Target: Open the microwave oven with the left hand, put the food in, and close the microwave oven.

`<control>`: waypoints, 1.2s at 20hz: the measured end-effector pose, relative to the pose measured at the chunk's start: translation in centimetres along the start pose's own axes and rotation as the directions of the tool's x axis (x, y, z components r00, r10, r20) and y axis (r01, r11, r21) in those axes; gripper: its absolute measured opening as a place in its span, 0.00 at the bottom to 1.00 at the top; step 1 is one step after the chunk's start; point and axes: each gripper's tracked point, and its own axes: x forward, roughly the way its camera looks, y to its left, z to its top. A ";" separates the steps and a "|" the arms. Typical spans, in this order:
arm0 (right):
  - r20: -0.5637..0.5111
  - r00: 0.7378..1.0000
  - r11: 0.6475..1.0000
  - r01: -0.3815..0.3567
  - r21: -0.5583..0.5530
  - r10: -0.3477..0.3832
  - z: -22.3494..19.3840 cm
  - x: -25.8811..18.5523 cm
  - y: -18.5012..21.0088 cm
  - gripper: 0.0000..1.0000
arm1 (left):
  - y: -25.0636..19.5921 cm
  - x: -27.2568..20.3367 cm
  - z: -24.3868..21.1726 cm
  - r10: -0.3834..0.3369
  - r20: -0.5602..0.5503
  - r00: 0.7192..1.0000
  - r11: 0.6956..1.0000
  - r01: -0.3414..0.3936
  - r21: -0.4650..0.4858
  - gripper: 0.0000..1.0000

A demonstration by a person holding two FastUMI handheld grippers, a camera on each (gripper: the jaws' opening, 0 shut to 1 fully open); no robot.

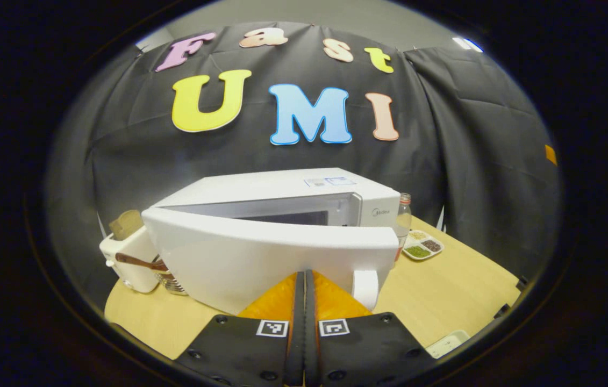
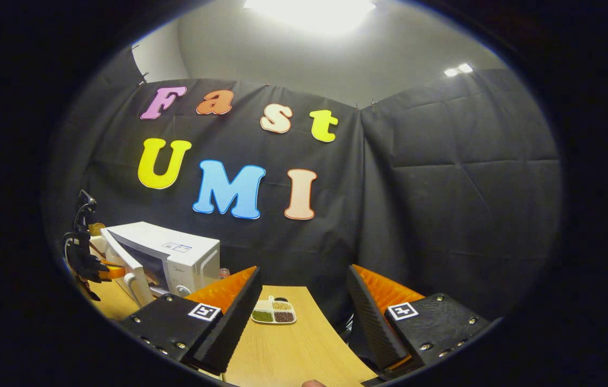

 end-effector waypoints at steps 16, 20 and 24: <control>-0.011 1.000 0.998 -0.017 -0.055 0.016 -0.5 -0.9 -0.6 0.97 | 0.6 7.5 -0.2 0.064 -0.056 0.996 0.982 -0.073 -0.177 0.07; -0.028 0.999 0.999 -0.037 -0.037 0.036 -1.2 -0.6 -0.8 0.97 | 1.0 8.7 -0.4 0.117 -0.092 0.989 0.979 -0.131 -0.158 0.07; -0.020 0.995 0.995 -0.100 -0.014 0.100 -1.6 -0.2 -0.2 0.97 | 0.3 6.8 -0.2 0.120 -0.099 0.988 0.965 -0.139 -0.220 0.07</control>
